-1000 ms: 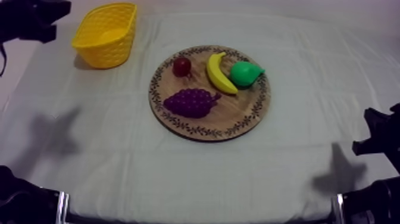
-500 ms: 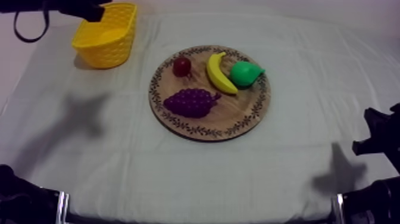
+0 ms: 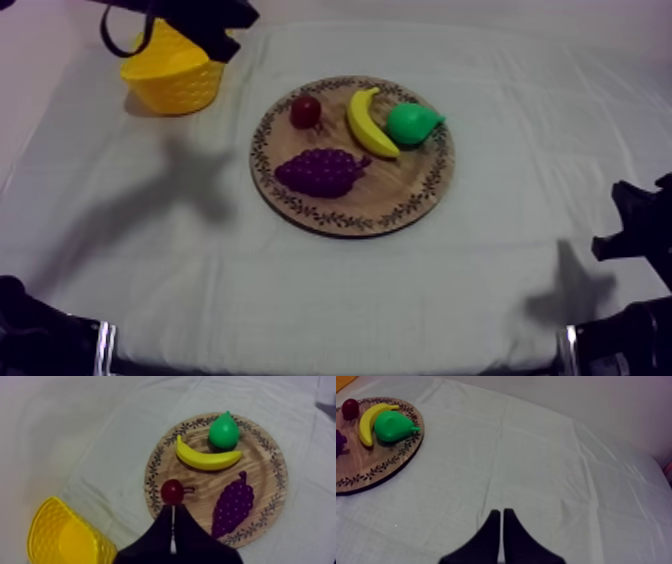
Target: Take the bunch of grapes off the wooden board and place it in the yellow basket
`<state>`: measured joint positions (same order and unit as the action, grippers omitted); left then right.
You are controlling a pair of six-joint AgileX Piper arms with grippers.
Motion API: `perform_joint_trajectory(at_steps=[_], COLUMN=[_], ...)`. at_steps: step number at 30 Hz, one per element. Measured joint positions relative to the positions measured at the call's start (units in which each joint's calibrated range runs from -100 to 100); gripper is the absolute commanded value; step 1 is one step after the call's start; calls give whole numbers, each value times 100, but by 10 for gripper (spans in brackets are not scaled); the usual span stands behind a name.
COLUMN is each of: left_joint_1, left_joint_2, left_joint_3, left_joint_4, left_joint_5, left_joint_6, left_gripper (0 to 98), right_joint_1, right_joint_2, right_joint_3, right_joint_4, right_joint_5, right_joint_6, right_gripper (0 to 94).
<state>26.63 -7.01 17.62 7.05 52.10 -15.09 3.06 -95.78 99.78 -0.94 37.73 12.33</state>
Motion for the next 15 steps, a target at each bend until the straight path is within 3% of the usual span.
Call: perform_joint_trajectory(at_steps=[7,15], left_joint_1=[149,357], left_joint_2=[372,576], left_joint_3=[-354,-615], left_joint_4=[136,151], left_joint_5=[476,773], left_joint_6=[-348,-425], left_gripper=[0,0], right_joint_1=[0,0], right_joint_2=[0,0], right_joint_3=[0,0], right_joint_4=[0,0], right_joint_5=[0,0], right_joint_6=[0,0], right_gripper=[3,3])
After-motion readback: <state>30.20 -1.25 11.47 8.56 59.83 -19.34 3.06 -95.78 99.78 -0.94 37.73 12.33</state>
